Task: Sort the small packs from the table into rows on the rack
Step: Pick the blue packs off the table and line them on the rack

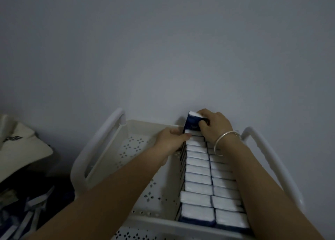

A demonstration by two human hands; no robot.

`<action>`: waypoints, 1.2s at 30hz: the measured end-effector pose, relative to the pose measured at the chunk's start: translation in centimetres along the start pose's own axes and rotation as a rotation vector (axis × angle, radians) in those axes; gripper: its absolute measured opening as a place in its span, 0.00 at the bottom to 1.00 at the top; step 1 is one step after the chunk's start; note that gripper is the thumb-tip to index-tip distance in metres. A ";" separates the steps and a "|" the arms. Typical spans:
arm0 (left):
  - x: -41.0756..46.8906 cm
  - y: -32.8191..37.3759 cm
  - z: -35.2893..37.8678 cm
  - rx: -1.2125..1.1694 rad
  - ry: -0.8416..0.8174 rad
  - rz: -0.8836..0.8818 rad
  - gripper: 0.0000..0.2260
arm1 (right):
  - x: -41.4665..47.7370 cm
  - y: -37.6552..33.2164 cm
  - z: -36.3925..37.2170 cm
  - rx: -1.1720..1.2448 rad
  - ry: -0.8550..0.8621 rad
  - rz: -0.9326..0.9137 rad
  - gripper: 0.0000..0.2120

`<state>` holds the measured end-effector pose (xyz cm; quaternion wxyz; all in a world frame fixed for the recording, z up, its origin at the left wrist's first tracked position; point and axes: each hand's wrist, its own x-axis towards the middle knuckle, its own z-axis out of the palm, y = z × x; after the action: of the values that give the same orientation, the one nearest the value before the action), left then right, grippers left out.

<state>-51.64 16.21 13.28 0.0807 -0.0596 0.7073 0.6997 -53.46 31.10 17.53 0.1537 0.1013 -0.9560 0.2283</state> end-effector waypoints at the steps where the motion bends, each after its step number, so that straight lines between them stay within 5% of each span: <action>1: -0.1 0.0 0.1 0.010 0.014 0.011 0.08 | 0.0 0.0 0.2 -0.073 -0.027 -0.008 0.16; 4: -0.5 0.0 0.3 0.159 0.107 0.123 0.18 | 0.0 -0.4 1.0 -0.269 -0.097 -0.011 0.17; 9: -1.4 0.5 0.2 0.402 0.072 0.281 0.16 | -0.6 -0.4 0.7 -0.237 0.030 -0.061 0.19; 12: -1.4 0.5 0.1 0.368 0.028 0.213 0.15 | -0.7 -0.6 0.4 -0.168 0.100 -0.212 0.15; 15: -1.6 0.9 -0.3 0.237 -0.070 0.018 0.15 | 0.2 -0.8 0.9 -0.336 -0.102 -0.118 0.11; 18: -2.5 1.8 -0.5 0.007 -0.157 -0.163 0.19 | 0.5 -0.9 1.3 -0.373 -0.117 -0.056 0.12; 22: -6.2 3.6 -1.9 -0.042 -0.141 -0.095 0.13 | -0.6 -2.0 -0.2 -0.384 -0.116 -0.046 0.11; 28: -15.9 4.3 -7.7 0.081 -0.083 0.103 0.12 | -6.2 -8.8 -1.8 -0.043 -0.022 -0.157 0.16; 36: -26.6 -3.7 -19.0 0.117 0.245 0.082 0.14 | -20.4 -18.1 3.5 0.516 -0.303 -0.256 0.15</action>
<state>-25.43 -3.63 15.05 -0.0315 -0.1109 0.7532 0.6476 -30.48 16.14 14.99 0.0064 0.2892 -0.8582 0.4241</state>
